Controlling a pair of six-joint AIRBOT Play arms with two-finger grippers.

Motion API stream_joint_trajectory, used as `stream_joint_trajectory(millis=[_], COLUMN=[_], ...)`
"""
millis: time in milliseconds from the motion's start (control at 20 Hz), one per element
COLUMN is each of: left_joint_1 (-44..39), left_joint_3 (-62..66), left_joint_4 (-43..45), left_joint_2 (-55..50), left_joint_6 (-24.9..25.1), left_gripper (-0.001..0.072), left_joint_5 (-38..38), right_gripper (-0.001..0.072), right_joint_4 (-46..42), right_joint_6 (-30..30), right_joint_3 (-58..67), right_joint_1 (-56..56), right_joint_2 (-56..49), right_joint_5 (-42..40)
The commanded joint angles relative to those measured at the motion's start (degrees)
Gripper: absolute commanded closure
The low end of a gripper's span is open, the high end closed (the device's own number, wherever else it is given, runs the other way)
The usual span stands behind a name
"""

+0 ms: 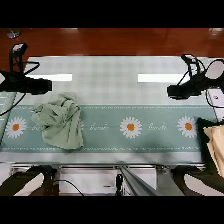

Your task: Fold the shirts.

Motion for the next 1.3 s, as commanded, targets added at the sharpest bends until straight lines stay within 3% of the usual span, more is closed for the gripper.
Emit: stream_joint_trajectory(millis=[0, 50, 100, 150, 200, 300, 400, 500, 650, 800, 950, 1000, 1050, 1100, 1250], left_joint_1=[0.0, 0.0, 0.0, 0.0, 0.0, 0.1, 3.2, 10.3, 17.7, 18.0, 14.3, 12.9, 11.7, 10.7, 9.5], left_joint_3=[0.0, 0.0, 0.1, 0.1, 0.5, 2.6, 2.7, 0.2, -7.7, -12.3, -13.4, -13.1, -12.5, -11.6, -5.4], left_joint_4=[0.0, 0.1, 0.1, 0.1, 0.6, 8.0, 14.9, 8.8, -4.3, -12.6, -12.5, -12.6, -13.0, -14.4, -25.2], left_joint_2=[-0.2, -0.5, -0.8, -1.0, -0.9, -0.6, 0.4, 0.2, -2.4, -7.3, -13.0, -14.4, -15.0, -15.0, -11.6], left_joint_6=[0.0, 0.0, 0.0, -0.1, 0.1, -0.2, -4.9, -8.4, -6.2, -0.1, 0.8, 1.9, 4.4, 6.8, 9.9], left_gripper=[0.0671, 0.065, 0.0364, 0.0019, 0.0003, 0.0004, 0.0004, 0.0005, 0.0006, 0.0006, 0.0011, 0.0139, 0.0594, 0.0672, 0.0673], left_joint_5=[1.6, 2.3, 2.6, 2.4, 0.6, -6.4, -10.0, -10.8, -5.9, -4.6, -7.0, -8.3, -10.0, -10.9, -11.6], right_gripper=[0.0692, 0.0688, 0.0471, 0.0092, 0.0086, 0.0091, 0.0091, 0.0092, 0.0091, 0.0092, 0.0092, 0.0092, 0.0092, 0.0092, 0.0092], right_joint_4=[-0.2, -0.3, -0.8, -1.8, -2.8, -5.9, -7.1, -4.7, 2.9, 6.9, 8.4, 8.9, 9.1, 9.0, 7.8], right_joint_6=[-0.3, 0.0, 0.7, 0.7, 0.4, 0.0, -0.2, -0.2, -0.5, -1.1, -1.0, -1.0, -1.0, -1.0, -1.0], right_joint_3=[0.0, 0.0, 0.0, 0.0, 0.0, 0.0, 0.0, -1.0, -4.8, -7.7, -7.8, -7.8, -7.8, -7.8, -7.8], right_joint_1=[0.0, 0.0, 0.0, 0.0, 0.0, 0.0, 0.0, 0.0, 0.0, 0.0, 0.0, 0.0, 0.0, 0.0, 0.0], right_joint_2=[0.0, -0.1, -0.2, -0.5, -0.7, -0.7, -0.7, -0.4, 0.3, 0.3, 0.5, 0.7, 1.1, 1.9, 6.8], right_joint_5=[-1.1, -1.3, -1.6, -1.4, -0.4, 3.7, 7.3, 7.3, 3.6, 2.3, 0.5, 0.0, -0.3, -0.6, -2.0])
